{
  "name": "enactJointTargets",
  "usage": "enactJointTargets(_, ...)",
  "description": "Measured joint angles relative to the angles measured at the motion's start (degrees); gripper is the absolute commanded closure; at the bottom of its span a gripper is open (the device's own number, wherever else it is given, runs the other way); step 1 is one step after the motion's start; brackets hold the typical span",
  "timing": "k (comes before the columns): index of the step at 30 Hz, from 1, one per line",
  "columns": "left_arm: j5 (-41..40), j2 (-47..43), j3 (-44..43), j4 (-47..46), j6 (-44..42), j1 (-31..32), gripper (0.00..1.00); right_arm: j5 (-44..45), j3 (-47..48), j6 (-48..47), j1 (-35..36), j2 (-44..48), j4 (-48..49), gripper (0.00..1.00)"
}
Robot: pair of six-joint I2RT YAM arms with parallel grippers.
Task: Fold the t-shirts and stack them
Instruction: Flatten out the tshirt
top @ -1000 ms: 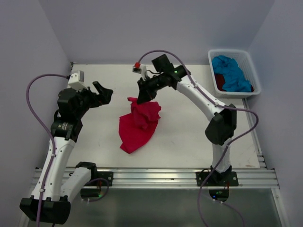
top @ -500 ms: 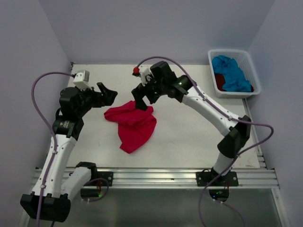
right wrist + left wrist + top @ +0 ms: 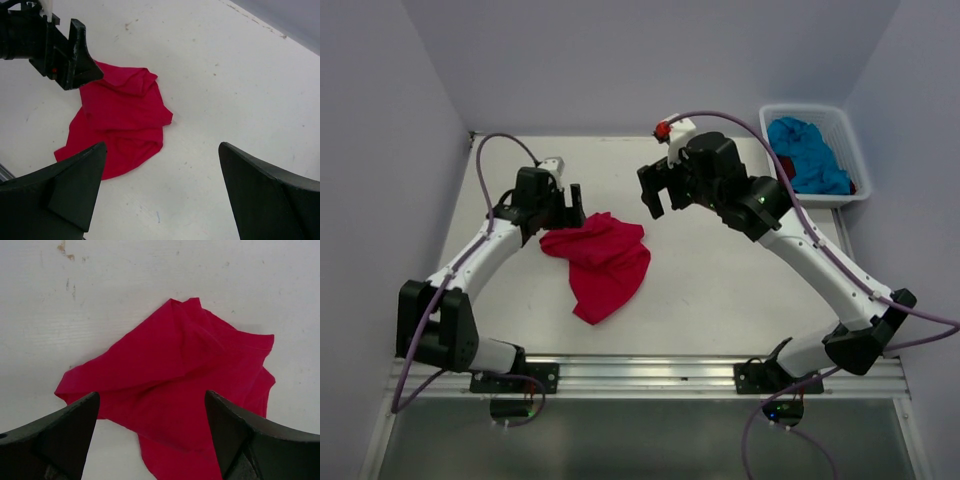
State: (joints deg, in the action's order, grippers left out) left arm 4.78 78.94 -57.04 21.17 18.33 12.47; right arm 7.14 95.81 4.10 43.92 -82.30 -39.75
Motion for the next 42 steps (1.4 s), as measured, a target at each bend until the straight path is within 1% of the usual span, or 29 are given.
enactJointTargets(2,-2.38,3.52,-2.47,1.27,-1.36,1.4,0.16,0.7,-0.96,0.07,0.0,0.0,-0.04,0.01)
enactJointTargets(4,-4.79,5.99,-5.01,2.19,-2.51,2.47,0.17,0.9,-1.92,0.07,0.0,0.09,-0.02,0.01)
enactJointTargets(9,-9.44,9.4,-7.3,2.45,-4.04,3.87,0.19,0.85,-3.48,0.13,0.0,0.44,-0.04,0.01)
enactJointTargets(13,-10.91,14.16,-9.11,3.61,-5.2,4.68,0.25,0.81,-4.15,0.44,0.0,1.11,0.17,0.01)
enactJointTargets(16,-11.63,17.35,-9.99,5.11,-6.6,6.56,0.27,0.81,-4.44,0.55,0.02,1.6,0.28,0.01)
enactJointTargets(20,-11.58,18.32,-10.14,6.6,-8.44,10.86,0.27,0.81,-4.66,0.63,0.0,2.01,0.37,0.01)
enactJointTargets(23,-11.5,18.36,-10.36,6.82,-9.2,12.92,0.27,0.83,-5.05,0.59,0.0,2.29,0.37,0.01)
enactJointTargets(27,-12.31,18.78,-10.4,6.86,-10.01,13.35,0.27,0.83,-5.42,0.59,0.0,2.47,0.35,0.01)
enactJointTargets(33,-16.9,21.07,-12.04,7.87,-10.19,13.38,0.31,0.83,-6.14,0.55,0.0,2.56,0.42,0.01)
enactJointTargets(36,-19.39,21.49,-12.66,8.13,-10.45,13.49,0.36,0.83,-6.51,0.55,0.0,2.56,0.39,0.01)
enactJointTargets(37,-20.13,21.46,-12.74,8.22,-10.47,13.55,0.4,0.83,-6.58,0.55,0.0,2.56,0.42,0.01)
enactJointTargets(39,-21.4,21.46,-12.83,8.17,-10.58,13.73,0.44,0.83,-6.69,0.52,0.0,2.56,0.46,0.01)
enactJointTargets(40,-21.81,21.46,-12.83,8.2,-10.62,13.86,0.49,0.83,-6.73,0.52,0.0,2.56,0.48,0.01)
enactJointTargets(42,-22.4,21.46,-12.83,8.13,-10.8,13.97,0.54,0.81,-6.95,0.5,0.0,2.56,0.66,0.01)
